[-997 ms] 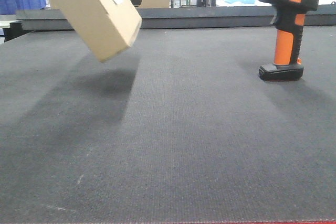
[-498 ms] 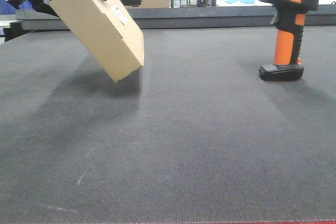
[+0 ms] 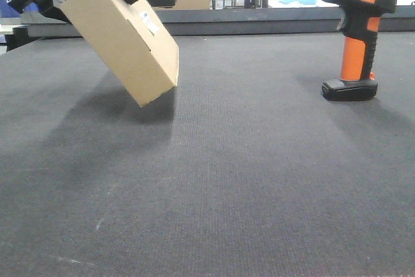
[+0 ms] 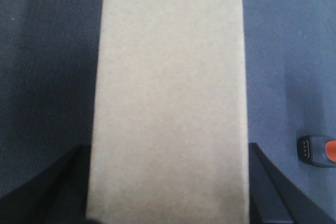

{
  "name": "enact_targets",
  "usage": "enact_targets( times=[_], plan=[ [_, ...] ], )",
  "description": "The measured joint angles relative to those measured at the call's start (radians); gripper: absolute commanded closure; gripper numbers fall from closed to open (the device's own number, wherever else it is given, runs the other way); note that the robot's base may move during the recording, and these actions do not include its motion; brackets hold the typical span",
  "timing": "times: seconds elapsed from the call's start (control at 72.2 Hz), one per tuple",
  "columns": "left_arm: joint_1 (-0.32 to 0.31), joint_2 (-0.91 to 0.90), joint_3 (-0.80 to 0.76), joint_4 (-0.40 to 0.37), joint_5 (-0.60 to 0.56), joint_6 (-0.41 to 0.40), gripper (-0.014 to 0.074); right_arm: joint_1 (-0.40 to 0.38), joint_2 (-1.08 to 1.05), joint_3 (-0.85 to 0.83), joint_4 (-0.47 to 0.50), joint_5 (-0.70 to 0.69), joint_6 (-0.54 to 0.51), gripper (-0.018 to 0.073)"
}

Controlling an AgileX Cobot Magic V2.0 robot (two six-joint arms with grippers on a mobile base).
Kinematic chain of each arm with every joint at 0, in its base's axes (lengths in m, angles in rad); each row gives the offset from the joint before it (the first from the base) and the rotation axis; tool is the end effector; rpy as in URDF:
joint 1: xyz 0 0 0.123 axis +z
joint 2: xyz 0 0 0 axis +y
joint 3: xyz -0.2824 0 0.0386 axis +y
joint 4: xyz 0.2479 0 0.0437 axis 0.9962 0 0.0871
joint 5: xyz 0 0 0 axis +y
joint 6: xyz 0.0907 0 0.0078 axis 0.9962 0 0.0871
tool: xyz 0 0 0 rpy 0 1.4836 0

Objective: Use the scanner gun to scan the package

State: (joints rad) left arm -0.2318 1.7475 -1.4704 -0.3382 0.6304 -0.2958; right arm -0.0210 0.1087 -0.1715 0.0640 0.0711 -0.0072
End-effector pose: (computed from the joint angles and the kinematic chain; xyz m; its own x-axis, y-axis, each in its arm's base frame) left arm 0.3858 -0.1094 0.3048 -0.7771 -0.3625 -0.5144 -0.0740 0.8644 -0.4974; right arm 0.0589 -0.0008 0.2582 0.0797 0.0549 -0.9953 0.0120 0.9984 0.0561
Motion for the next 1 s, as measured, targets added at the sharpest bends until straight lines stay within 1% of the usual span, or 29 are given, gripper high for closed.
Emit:
enact_targets(
  times=[0.166, 0.277, 0.346, 0.471, 0.678, 0.734, 0.886, 0.997],
  plan=[
    [0.000, 0.000, 0.000, 0.000, 0.028, 0.004, 0.0708, 0.000, 0.214, -0.132, 0.000, 0.010, 0.000, 0.0721],
    [0.000, 0.000, 0.000, 0.000, 0.032, 0.004, 0.0708, 0.000, 0.391, -0.201, 0.000, -0.037, 0.000, 0.0721],
    [0.000, 0.000, 0.000, 0.002, 0.035, 0.004, 0.0708, 0.000, 0.502, -0.224, 0.000, -0.102, 0.000, 0.0721],
    [0.000, 0.000, 0.000, 0.006, 0.039, 0.004, 0.0708, 0.000, 0.690, -0.236, 0.000, -0.295, 0.000, 0.0721],
    [0.000, 0.000, 0.000, 0.010, 0.043, 0.004, 0.0708, 0.000, 0.898, -0.238, 0.000, -0.516, 0.007, 0.0721],
    [0.000, 0.000, 0.000, 0.010, 0.044, 0.004, 0.0708, 0.000, 0.958, -0.238, 0.002, -0.572, 0.048, 0.0721],
    [0.000, 0.000, 0.000, 0.010, 0.044, 0.006, 0.0708, 0.000, 1.134, -0.238, 0.006, -0.710, 0.226, 0.0721],
    [0.000, 0.000, 0.000, 0.010, 0.047, 0.006, 0.0708, 0.000, 1.258, -0.238, 0.000, -0.843, 0.272, 0.0721]
  ],
)
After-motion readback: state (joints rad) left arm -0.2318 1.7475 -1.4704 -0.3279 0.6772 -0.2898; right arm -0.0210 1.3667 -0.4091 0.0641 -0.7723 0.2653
